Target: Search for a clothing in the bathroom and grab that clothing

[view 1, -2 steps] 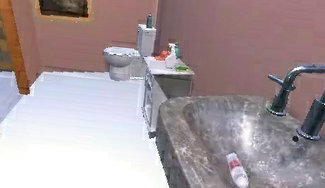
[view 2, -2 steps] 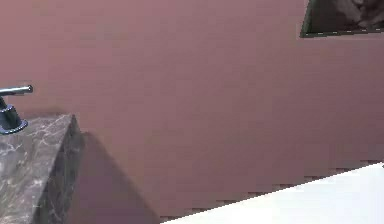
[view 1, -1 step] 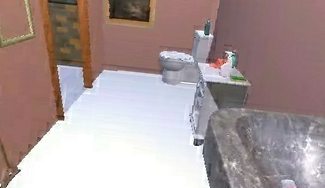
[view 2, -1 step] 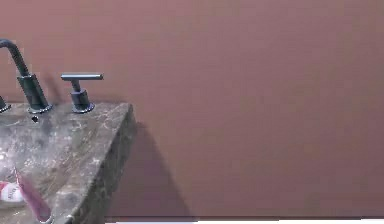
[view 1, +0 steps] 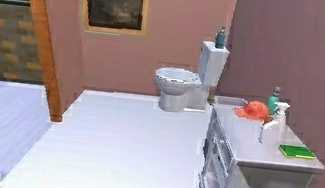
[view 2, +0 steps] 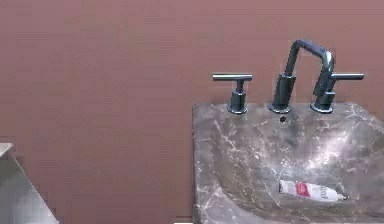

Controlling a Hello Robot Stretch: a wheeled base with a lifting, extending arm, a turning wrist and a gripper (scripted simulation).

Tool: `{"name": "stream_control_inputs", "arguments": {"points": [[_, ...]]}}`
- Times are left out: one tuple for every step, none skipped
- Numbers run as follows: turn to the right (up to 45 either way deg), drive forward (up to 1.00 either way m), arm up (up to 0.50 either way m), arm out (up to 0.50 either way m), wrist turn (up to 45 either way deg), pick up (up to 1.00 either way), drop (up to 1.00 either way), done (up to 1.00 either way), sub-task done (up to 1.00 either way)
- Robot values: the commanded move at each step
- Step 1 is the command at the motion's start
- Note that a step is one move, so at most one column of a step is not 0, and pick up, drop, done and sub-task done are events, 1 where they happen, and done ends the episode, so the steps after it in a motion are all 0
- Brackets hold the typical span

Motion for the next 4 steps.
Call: {"name": "stream_control_inputs", "arguments": {"points": [[0.0, 0.50, 0.00, 0.00, 0.0, 0.00, 0.00, 0.00, 0.00], [-45.0, 0.00, 0.00, 0.00, 0.0, 0.00, 0.00, 0.00, 0.00], [0.0, 0.00, 0.50, 0.00, 0.0, 0.00, 0.00, 0.00, 0.00], [0.0, 0.00, 0.38, 0.00, 0.0, 0.00, 0.00, 0.00, 0.00]]}}
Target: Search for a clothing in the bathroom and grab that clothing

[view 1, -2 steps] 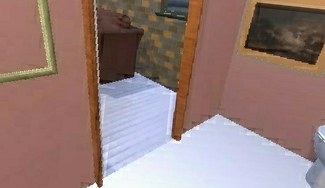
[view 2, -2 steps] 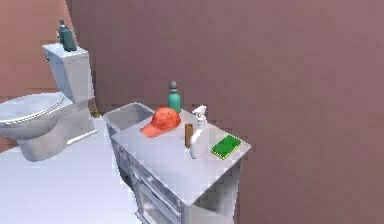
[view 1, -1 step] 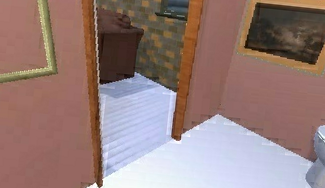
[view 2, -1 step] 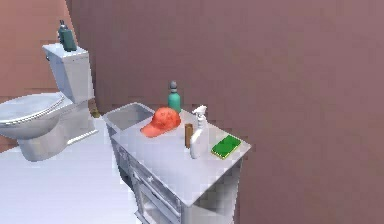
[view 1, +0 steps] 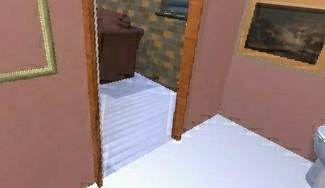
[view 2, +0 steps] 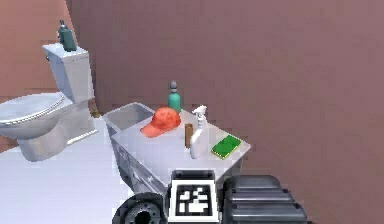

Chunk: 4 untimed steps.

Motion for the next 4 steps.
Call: {"name": "stream_control_inputs", "arguments": {"points": [[0.0, 0.00, 0.00, 0.50, 0.0, 0.00, 0.00, 0.00, 0.00], [0.0, 0.00, 0.00, 0.00, 45.0, 0.00, 0.00, 0.00, 0.00], [0.0, 0.00, 0.00, 0.00, 45.0, 0.00, 0.00, 0.00, 0.00], [0.0, 0.00, 0.00, 0.00, 27.0, 0.00, 0.00, 0.00, 0.00]]}}
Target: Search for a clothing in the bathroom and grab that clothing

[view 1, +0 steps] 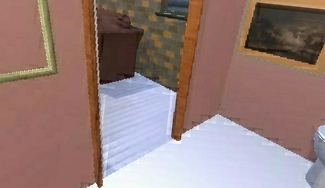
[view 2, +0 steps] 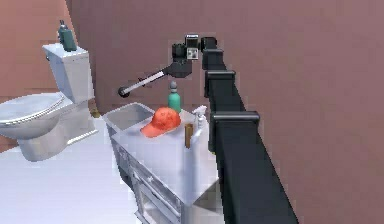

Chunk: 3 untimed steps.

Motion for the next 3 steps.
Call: {"name": "stream_control_inputs", "arguments": {"points": [[0.0, 0.00, -0.28, 0.00, 0.0, 0.00, 0.00, 0.00, 0.00], [0.0, 0.00, 0.00, 0.00, 0.0, 1.00, 0.00, 0.00, 0.00], [0.0, 0.00, 0.10, 0.00, 0.0, 0.00, 0.00, 0.00, 0.00]]}}
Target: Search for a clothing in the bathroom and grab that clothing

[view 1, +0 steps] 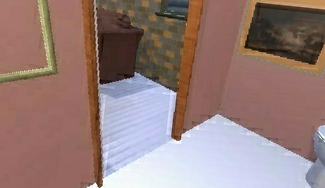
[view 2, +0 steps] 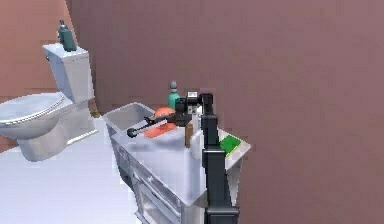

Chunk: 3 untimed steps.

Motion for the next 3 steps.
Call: {"name": "stream_control_inputs", "arguments": {"points": [[0.0, 0.00, -0.10, 0.00, 0.0, 0.00, 0.00, 0.00, 0.00], [0.0, 0.00, 0.10, 0.00, 0.0, 0.00, 0.00, 0.00, 0.00], [0.0, 0.00, 0.18, 0.00, 0.0, 0.00, 0.00, 0.00, 0.00]]}}
